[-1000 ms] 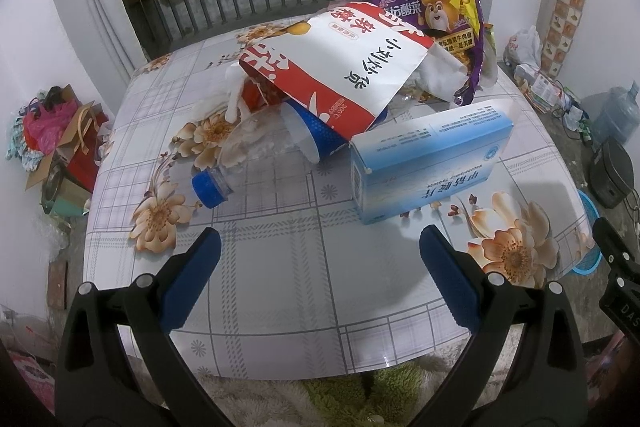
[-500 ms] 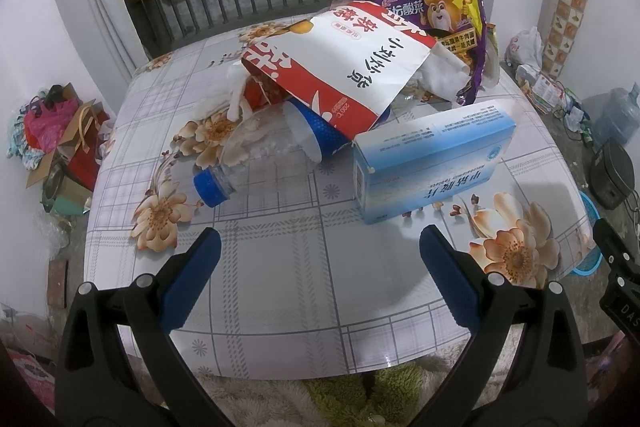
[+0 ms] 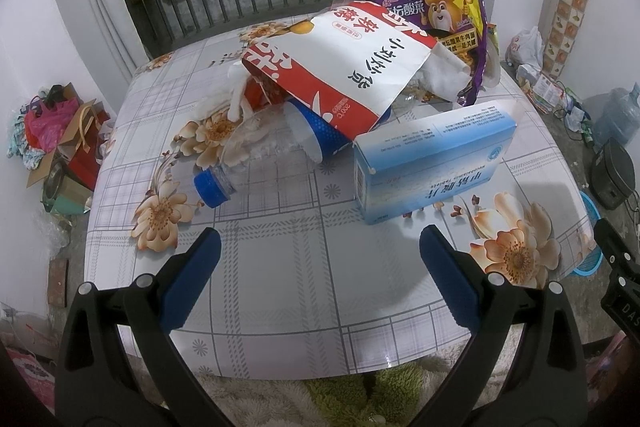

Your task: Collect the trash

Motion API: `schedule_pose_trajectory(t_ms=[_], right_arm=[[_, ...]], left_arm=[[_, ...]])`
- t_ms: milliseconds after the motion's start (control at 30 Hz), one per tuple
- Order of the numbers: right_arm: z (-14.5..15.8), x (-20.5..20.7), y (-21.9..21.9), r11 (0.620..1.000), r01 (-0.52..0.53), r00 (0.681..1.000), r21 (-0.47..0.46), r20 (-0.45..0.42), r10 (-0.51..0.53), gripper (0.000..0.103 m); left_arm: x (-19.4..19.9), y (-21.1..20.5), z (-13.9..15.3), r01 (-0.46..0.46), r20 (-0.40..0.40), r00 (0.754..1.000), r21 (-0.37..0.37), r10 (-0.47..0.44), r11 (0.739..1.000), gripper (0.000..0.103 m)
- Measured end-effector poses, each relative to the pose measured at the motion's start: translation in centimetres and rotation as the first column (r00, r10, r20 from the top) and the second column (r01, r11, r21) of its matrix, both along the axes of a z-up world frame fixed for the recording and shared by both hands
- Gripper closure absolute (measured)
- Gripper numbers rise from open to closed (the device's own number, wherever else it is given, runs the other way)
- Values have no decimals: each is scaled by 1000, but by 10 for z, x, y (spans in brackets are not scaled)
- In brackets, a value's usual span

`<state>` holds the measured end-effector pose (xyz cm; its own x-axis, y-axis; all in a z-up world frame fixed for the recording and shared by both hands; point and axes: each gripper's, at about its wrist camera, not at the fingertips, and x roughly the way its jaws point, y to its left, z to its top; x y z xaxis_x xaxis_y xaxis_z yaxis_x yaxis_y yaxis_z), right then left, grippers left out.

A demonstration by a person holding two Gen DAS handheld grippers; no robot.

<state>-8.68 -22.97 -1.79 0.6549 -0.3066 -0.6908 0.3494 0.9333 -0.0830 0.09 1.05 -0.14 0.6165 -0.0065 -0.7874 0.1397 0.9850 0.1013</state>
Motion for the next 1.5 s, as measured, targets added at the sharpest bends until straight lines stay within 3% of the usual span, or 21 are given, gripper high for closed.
schedule_pose_trajectory(t_ms=[1500], right_arm=[[-3,0,6,1000,-2,1000,14,-15,2,6]], left_arm=[[-1,10,-4,-5,-12,1000,-2,5,1000,8]])
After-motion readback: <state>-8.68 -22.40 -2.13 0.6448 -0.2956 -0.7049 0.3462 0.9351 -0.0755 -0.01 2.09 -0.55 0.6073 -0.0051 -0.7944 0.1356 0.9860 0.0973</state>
